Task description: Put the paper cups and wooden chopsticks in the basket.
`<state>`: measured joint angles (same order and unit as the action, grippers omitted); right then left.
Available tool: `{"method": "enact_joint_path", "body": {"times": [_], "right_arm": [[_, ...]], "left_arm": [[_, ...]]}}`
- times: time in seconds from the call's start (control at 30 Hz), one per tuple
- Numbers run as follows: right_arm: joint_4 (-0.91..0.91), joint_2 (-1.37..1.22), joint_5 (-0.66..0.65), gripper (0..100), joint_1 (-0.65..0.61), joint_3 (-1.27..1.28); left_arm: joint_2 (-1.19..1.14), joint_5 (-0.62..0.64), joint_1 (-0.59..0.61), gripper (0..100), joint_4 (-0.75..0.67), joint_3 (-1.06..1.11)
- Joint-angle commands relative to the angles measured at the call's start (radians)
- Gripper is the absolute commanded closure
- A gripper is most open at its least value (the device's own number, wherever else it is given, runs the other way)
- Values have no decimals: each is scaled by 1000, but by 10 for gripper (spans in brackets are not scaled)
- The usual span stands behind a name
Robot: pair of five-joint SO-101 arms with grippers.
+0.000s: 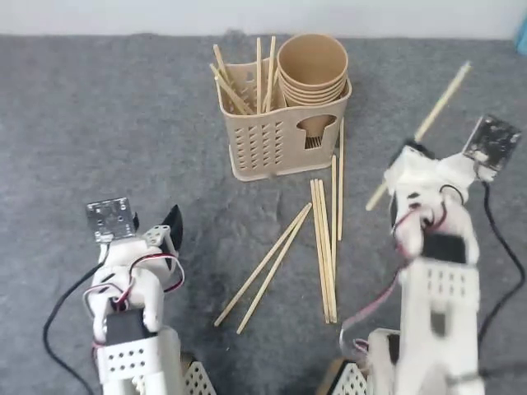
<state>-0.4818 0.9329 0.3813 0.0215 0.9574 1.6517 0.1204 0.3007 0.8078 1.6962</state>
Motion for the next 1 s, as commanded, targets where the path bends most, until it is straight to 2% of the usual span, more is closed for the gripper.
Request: {"method": "enact_joint_path", "body": {"times": [0.0, 0.13, 0.27, 0.73, 0.97], "right_arm": [[130, 260, -57, 992, -151, -44], [384, 308, -212, 992, -360, -75], [446, 199, -334, 992, -506, -203], [446, -679, -365, 991, -518, -974], [455, -981, -367, 991, -516, -1103]], "left_arm": [[-49, -60, -34, 750, -46, -22], [-77, -60, -20, 750, -69, -28], [-92, -60, 2, 750, -71, -39], [-94, -60, 8, 750, -71, -42], [-100, -60, 6, 750, -118, -30]]}}
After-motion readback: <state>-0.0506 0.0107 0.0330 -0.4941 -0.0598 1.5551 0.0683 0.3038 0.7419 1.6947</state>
